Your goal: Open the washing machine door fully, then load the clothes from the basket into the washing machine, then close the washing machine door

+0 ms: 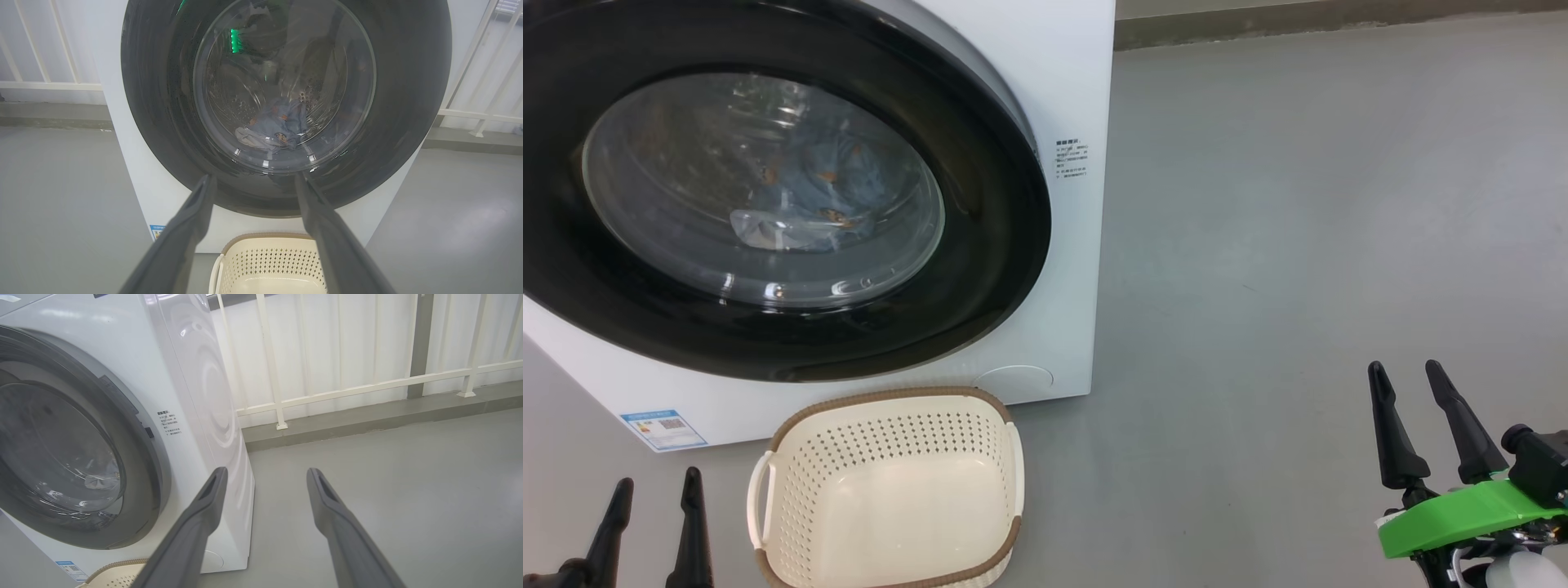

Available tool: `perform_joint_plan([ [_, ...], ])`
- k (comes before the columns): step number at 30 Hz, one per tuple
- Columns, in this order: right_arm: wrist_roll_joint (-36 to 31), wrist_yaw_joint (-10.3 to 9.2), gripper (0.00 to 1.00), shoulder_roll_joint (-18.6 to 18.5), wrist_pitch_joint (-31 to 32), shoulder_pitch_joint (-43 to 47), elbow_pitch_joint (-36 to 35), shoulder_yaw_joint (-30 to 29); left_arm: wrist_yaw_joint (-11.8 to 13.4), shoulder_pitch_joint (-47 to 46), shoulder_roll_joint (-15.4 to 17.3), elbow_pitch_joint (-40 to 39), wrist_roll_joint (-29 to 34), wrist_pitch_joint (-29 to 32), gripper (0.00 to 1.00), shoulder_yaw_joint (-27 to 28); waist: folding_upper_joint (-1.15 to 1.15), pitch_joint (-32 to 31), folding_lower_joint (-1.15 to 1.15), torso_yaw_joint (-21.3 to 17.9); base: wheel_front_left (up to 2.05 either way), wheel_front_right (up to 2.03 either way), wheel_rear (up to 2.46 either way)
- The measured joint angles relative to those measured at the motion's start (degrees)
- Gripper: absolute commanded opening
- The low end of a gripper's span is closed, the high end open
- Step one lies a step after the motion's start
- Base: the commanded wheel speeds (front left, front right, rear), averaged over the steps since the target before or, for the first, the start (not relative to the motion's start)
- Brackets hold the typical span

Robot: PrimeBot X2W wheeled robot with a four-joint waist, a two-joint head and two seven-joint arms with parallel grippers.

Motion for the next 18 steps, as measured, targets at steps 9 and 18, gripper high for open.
perform_joint_plan([
  [9,0.00,0.00,1.00,0.01,0.00,0.00,-0.20,0.09,0.00,0.00,0.37,-0.11,-0.09,0.00,1.00,-0.23,0.00,-0.01,0.00,0.33,0.00,0.00,0.00],
  [18,0.04,0.00,0.00,2.49,0.09,2.07,3.74,0.82,0.00,0.32,-2.63,3.43,-0.56,0.09,0.00,-1.03,0.00,-0.07,0.00,0.36,0.00,0.00,0.00],
])
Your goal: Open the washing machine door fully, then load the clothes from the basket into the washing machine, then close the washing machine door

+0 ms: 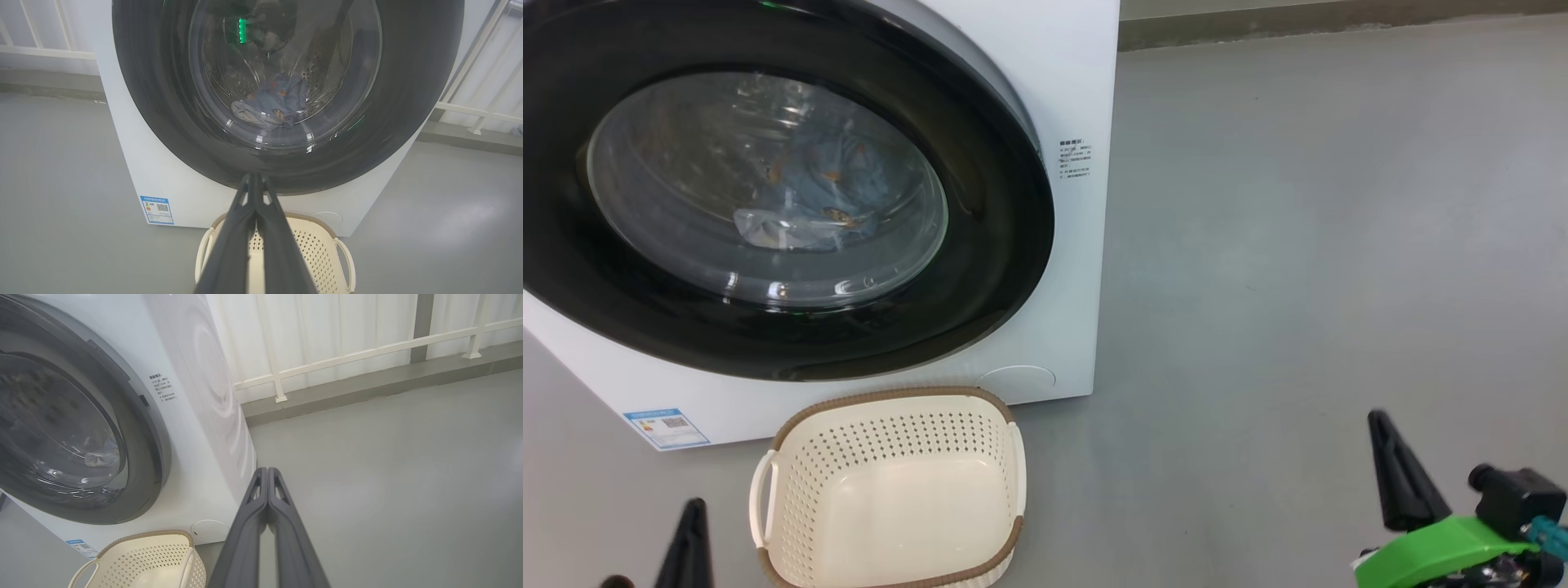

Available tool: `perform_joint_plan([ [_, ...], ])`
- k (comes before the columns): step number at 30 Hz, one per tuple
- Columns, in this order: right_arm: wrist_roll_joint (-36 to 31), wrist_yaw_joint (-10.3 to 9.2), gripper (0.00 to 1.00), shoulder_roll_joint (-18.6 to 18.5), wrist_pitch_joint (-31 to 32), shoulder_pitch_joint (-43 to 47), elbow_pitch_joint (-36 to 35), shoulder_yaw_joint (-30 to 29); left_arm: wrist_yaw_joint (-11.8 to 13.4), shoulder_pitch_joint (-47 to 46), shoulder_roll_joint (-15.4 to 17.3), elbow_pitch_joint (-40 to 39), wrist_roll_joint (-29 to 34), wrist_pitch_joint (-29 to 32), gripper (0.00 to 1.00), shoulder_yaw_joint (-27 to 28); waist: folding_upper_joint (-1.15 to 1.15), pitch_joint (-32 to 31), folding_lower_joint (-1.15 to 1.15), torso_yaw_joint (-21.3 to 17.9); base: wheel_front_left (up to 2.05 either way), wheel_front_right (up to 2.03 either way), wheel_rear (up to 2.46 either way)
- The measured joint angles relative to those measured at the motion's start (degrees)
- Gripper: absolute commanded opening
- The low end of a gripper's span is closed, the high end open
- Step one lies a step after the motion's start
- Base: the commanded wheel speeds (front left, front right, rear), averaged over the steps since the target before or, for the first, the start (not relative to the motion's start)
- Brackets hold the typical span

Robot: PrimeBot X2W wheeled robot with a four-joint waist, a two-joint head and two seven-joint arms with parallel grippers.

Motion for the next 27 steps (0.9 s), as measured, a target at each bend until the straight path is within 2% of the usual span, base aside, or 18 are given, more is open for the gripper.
perform_joint_plan([
  [27,14.02,0.00,0.00,1.19,4.21,0.81,0.35,-1.49,0.08,0.41,-1.92,-0.12,-14.49,4.49,0.00,0.02,0.00,-0.35,0.00,0.81,0.00,0.00,0.00],
])
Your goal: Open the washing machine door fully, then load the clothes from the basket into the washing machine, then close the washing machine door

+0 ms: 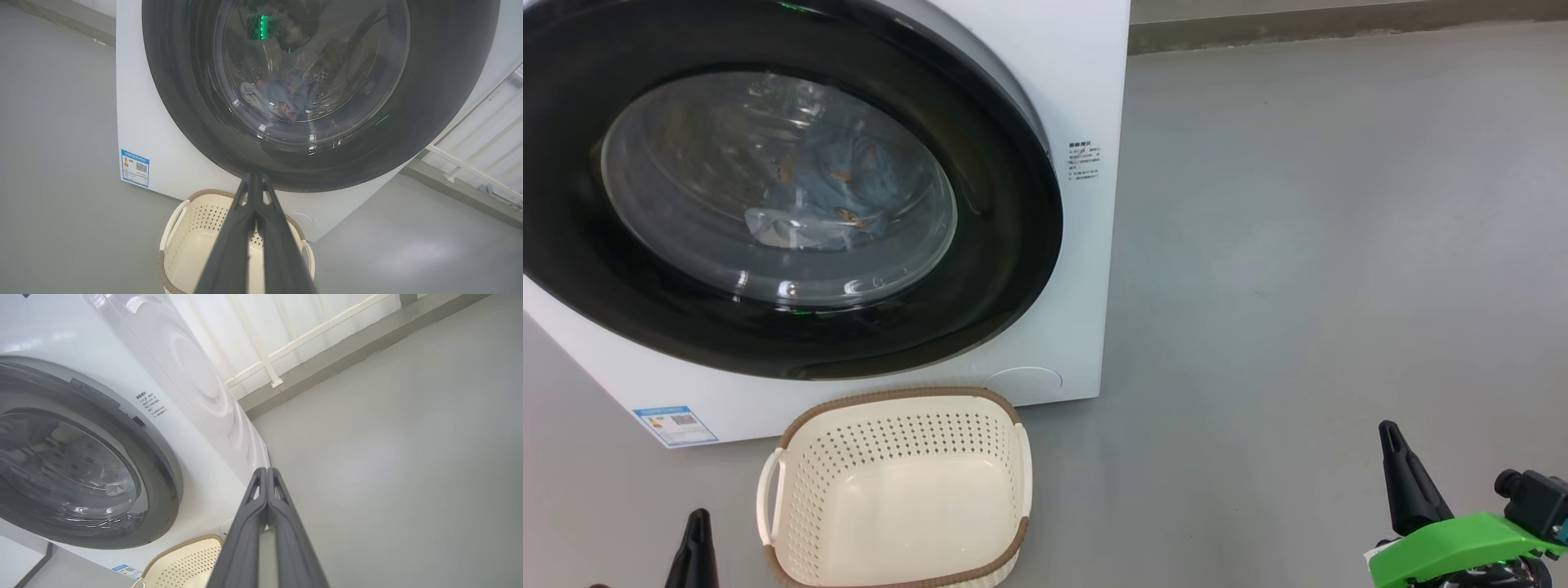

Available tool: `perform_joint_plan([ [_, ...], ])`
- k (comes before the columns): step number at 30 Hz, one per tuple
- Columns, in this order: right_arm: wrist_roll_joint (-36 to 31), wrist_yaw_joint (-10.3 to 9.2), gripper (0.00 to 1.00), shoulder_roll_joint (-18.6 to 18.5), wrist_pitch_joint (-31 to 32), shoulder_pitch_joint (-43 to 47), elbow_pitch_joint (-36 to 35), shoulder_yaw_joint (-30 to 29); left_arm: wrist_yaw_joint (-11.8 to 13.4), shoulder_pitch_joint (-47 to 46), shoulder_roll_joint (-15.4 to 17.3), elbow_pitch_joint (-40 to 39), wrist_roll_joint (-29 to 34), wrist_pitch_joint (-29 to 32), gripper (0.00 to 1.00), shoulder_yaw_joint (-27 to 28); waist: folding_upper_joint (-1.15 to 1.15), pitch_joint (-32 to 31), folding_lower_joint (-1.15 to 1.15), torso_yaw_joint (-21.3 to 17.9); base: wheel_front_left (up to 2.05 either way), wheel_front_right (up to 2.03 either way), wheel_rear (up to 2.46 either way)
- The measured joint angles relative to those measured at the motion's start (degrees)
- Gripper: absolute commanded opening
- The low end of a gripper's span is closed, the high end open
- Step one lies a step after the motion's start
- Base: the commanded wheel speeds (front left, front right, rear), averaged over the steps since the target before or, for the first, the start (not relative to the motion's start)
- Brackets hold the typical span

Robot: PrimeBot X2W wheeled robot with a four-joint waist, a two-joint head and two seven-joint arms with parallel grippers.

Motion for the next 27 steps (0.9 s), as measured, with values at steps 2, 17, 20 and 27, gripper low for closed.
perform_joint_plan([
  [2,0.82,0.00,0.00,0.10,0.35,-0.01,-0.02,-0.15,0.01,-0.01,-0.10,-0.05,-0.93,0.31,0.00,0.01,0.00,-0.02,0.00,0.06,0.00,0.00,0.00],
  [17,8.17,0.00,0.00,0.77,2.78,-0.08,-0.29,-1.48,0.44,-0.29,-0.71,-0.81,-8.58,2.57,0.00,0.25,0.00,-0.20,0.00,0.48,0.00,0.00,0.00],
  [20,10.09,0.00,0.00,0.87,3.15,-0.19,-0.32,-1.60,0.46,-0.30,-0.88,-0.89,-10.56,3.07,0.00,0.31,0.00,-0.24,0.00,0.57,0.00,0.00,0.00],
  [27,13.92,0.00,0.00,1.25,4.33,-0.93,-0.54,-2.01,0.52,-1.16,-1.62,-1.34,-14.47,4.09,0.00,0.46,0.00,-0.33,0.00,0.78,0.00,0.00,0.00],
])
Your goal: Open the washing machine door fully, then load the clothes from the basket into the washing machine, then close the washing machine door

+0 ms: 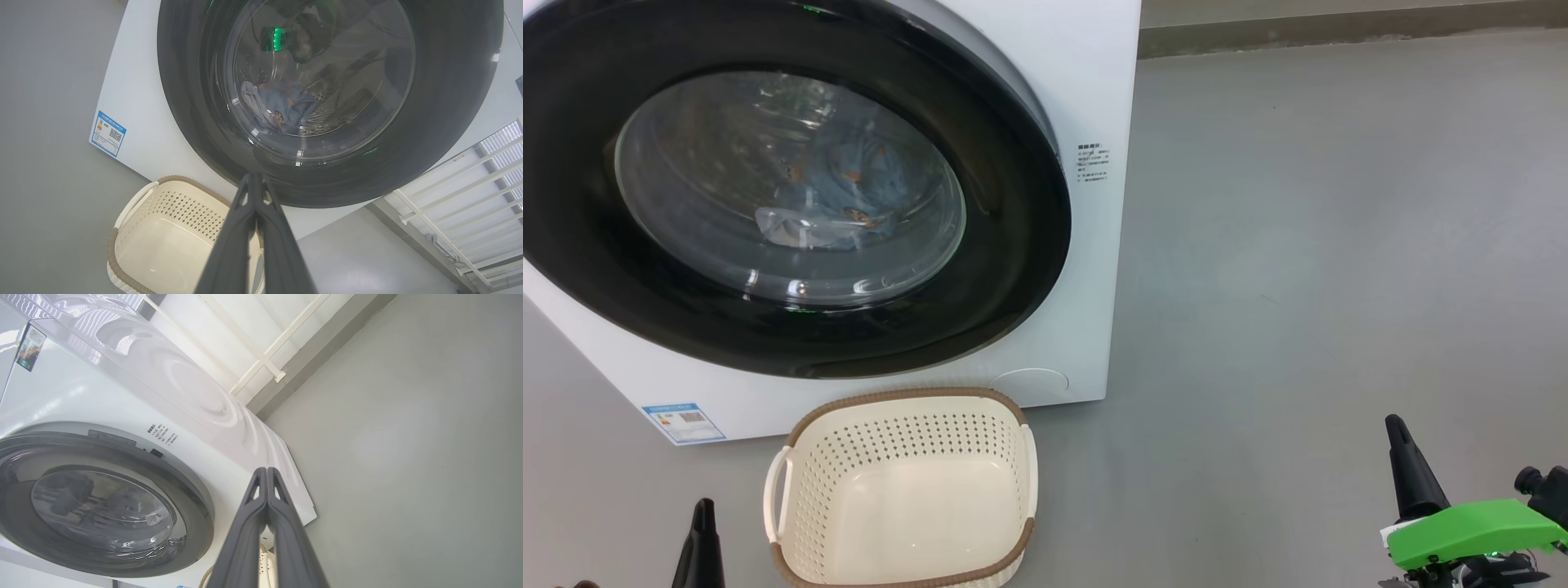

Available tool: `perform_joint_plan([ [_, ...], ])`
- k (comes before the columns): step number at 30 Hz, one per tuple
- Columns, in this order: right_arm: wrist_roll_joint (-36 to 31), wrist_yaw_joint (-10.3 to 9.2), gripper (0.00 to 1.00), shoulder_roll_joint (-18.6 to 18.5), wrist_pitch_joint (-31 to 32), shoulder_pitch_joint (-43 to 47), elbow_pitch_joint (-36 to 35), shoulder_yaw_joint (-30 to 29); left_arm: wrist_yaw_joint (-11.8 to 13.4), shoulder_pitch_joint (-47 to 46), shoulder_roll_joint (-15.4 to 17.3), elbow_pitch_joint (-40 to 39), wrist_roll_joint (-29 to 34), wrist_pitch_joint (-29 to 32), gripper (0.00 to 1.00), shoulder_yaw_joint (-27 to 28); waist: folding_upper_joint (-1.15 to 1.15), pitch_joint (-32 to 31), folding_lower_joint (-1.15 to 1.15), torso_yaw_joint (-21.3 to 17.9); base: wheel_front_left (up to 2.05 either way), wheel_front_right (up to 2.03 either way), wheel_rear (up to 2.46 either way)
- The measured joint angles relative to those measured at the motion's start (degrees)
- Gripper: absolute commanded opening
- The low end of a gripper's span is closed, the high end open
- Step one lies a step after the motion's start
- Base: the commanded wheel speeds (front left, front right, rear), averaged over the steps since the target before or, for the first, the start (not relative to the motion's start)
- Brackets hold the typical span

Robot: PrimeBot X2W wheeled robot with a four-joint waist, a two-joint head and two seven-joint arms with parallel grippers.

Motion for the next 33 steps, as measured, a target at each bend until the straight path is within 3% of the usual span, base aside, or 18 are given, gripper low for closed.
perform_joint_plan([
  [33,17.75,0.00,0.00,1.07,5.21,-0.70,-0.47,-2.83,0.44,-1.16,-1.89,-1.54,-18.26,5.55,0.00,0.53,0.00,-0.42,0.00,0.99,0.00,0.00,0.00],
])
